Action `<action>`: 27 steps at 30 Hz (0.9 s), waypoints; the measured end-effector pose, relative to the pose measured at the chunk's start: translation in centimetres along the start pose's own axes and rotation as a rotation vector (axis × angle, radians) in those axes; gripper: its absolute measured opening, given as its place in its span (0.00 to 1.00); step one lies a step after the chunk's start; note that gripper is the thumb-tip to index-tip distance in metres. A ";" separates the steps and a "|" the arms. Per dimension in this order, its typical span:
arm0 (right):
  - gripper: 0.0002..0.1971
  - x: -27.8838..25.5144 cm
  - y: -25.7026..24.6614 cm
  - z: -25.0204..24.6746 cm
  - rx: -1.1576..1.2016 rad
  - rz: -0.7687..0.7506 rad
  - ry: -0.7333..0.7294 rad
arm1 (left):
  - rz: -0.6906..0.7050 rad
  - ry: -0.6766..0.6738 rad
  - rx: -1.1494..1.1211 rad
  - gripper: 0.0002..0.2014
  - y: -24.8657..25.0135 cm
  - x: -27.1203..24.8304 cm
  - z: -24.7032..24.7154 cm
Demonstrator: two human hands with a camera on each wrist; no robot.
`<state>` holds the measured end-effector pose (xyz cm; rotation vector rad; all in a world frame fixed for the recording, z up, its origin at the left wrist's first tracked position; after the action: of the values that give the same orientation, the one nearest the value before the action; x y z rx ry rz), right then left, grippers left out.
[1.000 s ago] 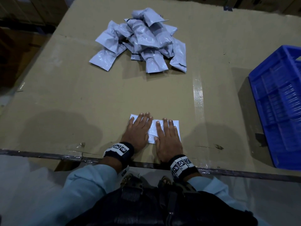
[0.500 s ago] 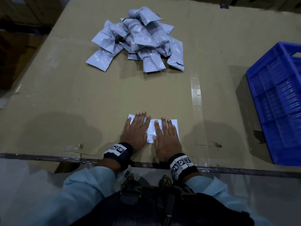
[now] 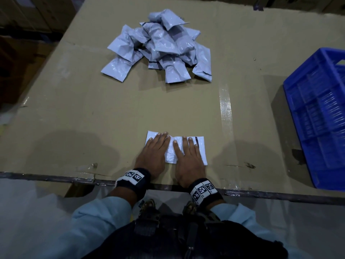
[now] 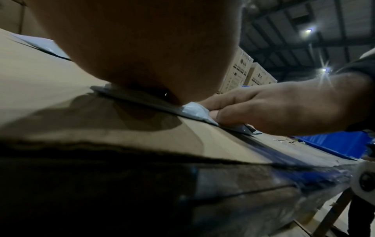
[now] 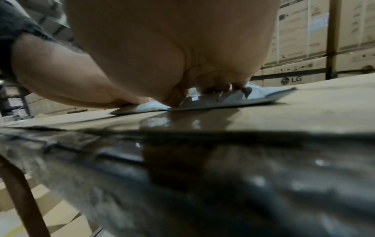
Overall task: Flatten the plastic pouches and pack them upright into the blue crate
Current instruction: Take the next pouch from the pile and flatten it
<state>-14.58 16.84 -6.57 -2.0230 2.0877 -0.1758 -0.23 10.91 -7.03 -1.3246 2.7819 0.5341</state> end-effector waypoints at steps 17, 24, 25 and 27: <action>0.34 0.2 1.7 0.4 0.065 0.191 0.030 | -0.151 0.009 0.026 0.41 -1.4 -0.4 0.5; 0.42 0.5 2.9 -0.6 0.043 0.315 0.032 | -0.157 0.035 0.124 0.47 -1.9 -0.6 0.2; 0.42 0.8 2.9 -0.7 0.023 0.331 0.013 | -0.140 0.056 0.152 0.46 -1.8 -0.4 -0.1; 0.42 1.3 2.4 -0.9 -0.029 0.340 -0.037 | -0.065 0.070 0.188 0.43 -1.4 0.0 -0.2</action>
<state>-17.15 15.56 -6.43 -1.6376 2.3795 -0.0497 0.83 10.04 -7.22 -1.4111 2.7496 0.2210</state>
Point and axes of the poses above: each hand's wrist, its own x-axis towards the middle knuckle, its own z-axis out of the palm, y = z × x, the point moved 4 cm from there along x, towards the middle knuckle, and after that the axes turned 4 degrees about z, right-handed, at the moved point
